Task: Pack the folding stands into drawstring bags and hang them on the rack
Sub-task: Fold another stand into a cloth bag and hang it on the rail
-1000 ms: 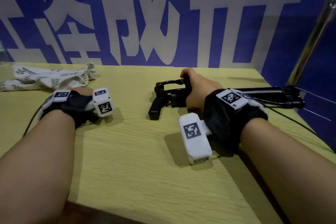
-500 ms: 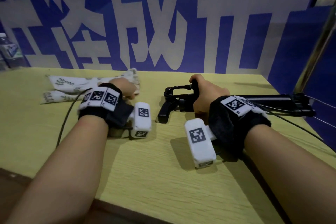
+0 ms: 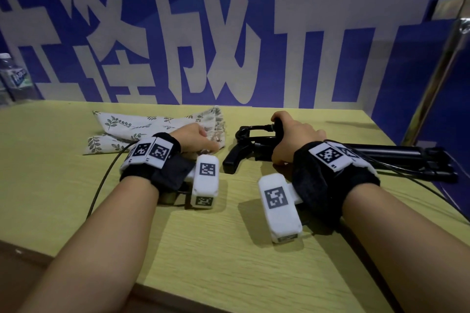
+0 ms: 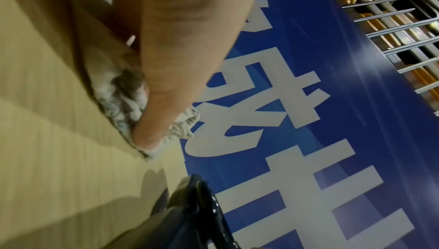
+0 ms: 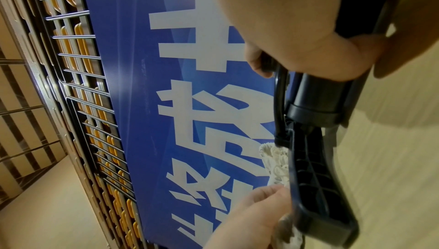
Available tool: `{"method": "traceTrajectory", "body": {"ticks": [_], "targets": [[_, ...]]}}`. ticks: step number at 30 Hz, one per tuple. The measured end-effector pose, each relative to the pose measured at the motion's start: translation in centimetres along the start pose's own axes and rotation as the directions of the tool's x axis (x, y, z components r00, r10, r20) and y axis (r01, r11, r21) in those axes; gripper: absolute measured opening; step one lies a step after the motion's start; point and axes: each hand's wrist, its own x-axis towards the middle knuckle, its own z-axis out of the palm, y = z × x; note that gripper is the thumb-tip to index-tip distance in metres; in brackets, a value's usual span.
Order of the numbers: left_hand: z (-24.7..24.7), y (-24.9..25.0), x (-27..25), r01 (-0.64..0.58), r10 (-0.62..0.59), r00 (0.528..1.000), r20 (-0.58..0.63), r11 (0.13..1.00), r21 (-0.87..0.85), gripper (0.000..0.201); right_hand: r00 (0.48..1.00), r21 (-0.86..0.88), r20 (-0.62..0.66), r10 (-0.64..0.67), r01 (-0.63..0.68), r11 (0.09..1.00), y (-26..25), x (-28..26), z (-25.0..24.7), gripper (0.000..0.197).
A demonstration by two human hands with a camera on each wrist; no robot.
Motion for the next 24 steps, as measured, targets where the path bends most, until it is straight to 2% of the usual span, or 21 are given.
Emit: {"method": "traceTrajectory", "body": {"ticks": [4,8,11,13,16,20,22,23,24], "targets": [[0.1,-0.4,0.5,0.030,-0.030,0.999,-0.026,0.999,-0.022,0.036,1.000,0.004,0.011,0.009,-0.009,1.000,-0.1,-0.1,-0.1,0.072],[-0.1,-1.1,0.8,0.041,-0.047,0.996,-0.072,0.996,-0.084,0.005,1.000,0.010,0.003,0.012,-0.012,1.000,0.0,-0.2,-0.2,0.070],[-0.3,-1.6,1.0,0.076,-0.085,0.992,-0.098,0.994,-0.084,0.031,1.000,0.013,0.013,0.007,-0.007,1.000,0.1,-0.1,-0.3,0.070],[-0.4,-1.5,0.9,0.085,-0.101,0.986,-0.133,0.989,-0.125,0.033,0.999,0.014,0.032,0.008,-0.009,1.000,0.1,0.2,-0.3,0.071],[-1.3,-0.6,0.7,0.004,-0.112,0.962,-0.250,0.918,-0.396,0.029,0.999,0.019,0.042,0.021,-0.022,1.000,0.2,0.7,0.0,0.072],[-2.5,2.1,0.2,-0.231,-0.123,0.881,-0.457,0.732,-0.642,0.026,0.997,-0.025,0.065,0.037,-0.035,0.999,0.8,0.8,-0.7,0.073],[-2.4,4.3,-0.3,-0.336,-0.119,0.852,-0.509,0.622,-0.708,0.028,0.996,-0.054,0.064,0.056,-0.053,0.997,1.8,0.7,-1.3,0.072],[-2.2,5.4,-0.6,-0.374,-0.081,0.849,-0.522,0.605,-0.703,0.029,0.996,-0.065,0.068,0.061,-0.056,0.996,2.3,0.6,-1.5,0.072],[-1.8,6.5,-1.0,-0.398,-0.017,0.852,-0.523,0.627,-0.669,0.030,0.995,-0.072,0.076,0.063,-0.057,0.996,2.8,0.5,-1.8,0.072]]}}
